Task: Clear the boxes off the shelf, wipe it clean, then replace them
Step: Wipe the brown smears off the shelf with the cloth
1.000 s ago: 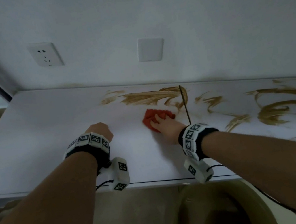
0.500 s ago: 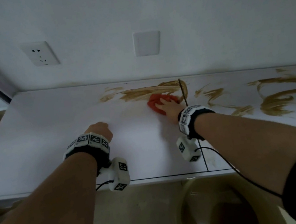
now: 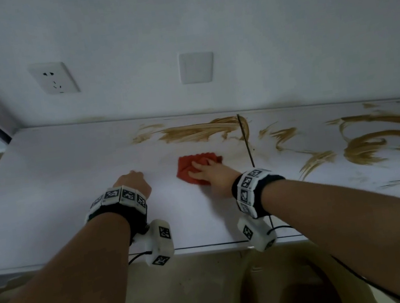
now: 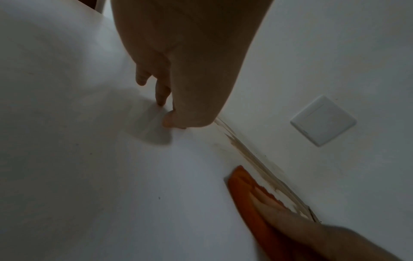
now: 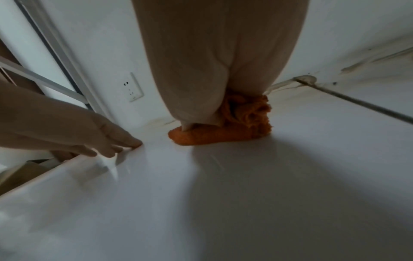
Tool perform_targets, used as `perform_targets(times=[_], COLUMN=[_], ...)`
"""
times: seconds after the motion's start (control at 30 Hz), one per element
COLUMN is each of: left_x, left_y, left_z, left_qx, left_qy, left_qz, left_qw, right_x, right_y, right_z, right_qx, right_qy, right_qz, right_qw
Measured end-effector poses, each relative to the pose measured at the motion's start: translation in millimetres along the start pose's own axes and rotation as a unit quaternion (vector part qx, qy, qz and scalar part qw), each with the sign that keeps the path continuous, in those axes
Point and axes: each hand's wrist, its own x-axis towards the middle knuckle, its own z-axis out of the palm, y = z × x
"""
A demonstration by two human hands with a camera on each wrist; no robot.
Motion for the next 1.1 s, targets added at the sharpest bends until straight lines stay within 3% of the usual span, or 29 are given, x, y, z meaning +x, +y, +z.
perform_targets(times=[0.23,0.47,0.63,0.83,0.9,0.97,1.1], left_x=[1,3,1,-1,-2,0,5], left_y=[-6,-2,0,4,5,5,7], left_z=[-3,-8,-5,-1,-2,-3,-3], left_qx=[0.000,0.035,0.020,0.018,0.019,0.007,-0.021], left_qy=[-0.001,-0.006,-0.003,-0.002,-0.003,-0.012,-0.011], left_qz=[0.016,0.019,0.011,-0.008,-0.015,-0.009,-0.005], left_qw=[1.000,0.999,1.000,1.000,1.000,1.000,1.000], right_x=[22,-10,-25,-30,-30,-27,-9], right_y=[35,82,67,78,78,73,71], right_z=[-18,2,5,3,4,4,4], right_qx=[0.044,0.071,0.109,0.234,0.212,0.120,0.019], right_qy=[0.010,0.047,0.056,0.181,0.131,0.083,0.068], right_qz=[0.089,0.185,0.162,0.162,0.133,0.111,0.074], right_qw=[0.995,0.979,0.979,0.941,0.959,0.983,0.995])
